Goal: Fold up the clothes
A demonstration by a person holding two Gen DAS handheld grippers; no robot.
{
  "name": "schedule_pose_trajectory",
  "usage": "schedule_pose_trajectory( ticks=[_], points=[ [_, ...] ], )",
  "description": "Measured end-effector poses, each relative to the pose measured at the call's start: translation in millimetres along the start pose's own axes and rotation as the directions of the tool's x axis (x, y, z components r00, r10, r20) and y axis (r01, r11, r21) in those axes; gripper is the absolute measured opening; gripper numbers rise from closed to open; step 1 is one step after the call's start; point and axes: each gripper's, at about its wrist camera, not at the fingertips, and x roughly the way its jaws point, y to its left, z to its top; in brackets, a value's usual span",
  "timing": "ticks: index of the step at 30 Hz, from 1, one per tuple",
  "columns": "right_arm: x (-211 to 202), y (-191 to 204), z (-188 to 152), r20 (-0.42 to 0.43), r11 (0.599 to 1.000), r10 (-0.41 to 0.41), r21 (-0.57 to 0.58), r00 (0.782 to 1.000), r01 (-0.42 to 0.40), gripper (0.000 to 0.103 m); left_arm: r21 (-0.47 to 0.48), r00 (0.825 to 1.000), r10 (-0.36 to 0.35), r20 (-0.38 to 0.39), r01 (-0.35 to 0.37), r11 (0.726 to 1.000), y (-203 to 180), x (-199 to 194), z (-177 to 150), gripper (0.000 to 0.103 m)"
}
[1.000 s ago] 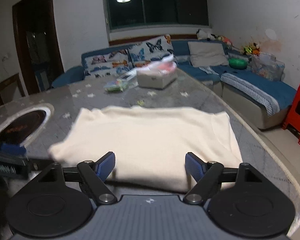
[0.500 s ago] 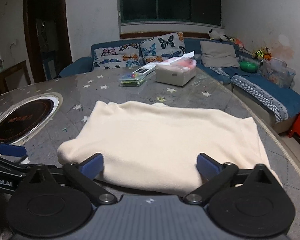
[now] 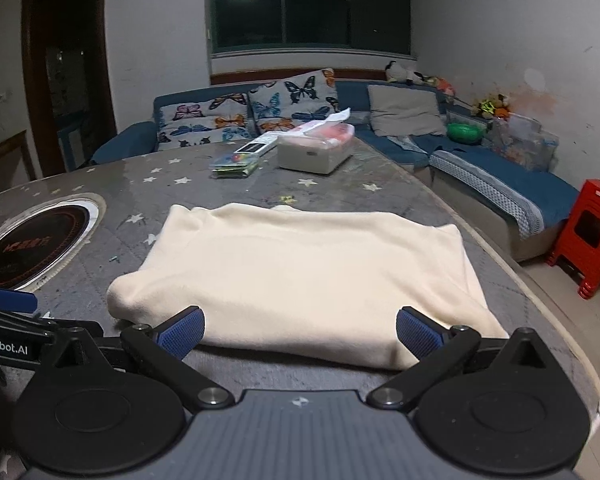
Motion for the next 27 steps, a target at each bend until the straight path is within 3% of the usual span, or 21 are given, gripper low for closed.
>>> schedule_pose_trajectory(
  ticks=[27],
  points=[
    [-31, -3, -24, -0.018, 0.998, -0.049, 0.039, 0.999, 0.049, 0.103, 0.06, 0.999, -0.009, 0.031, 0.007, 0.998, -15, -23, -14, 0.103]
  ],
)
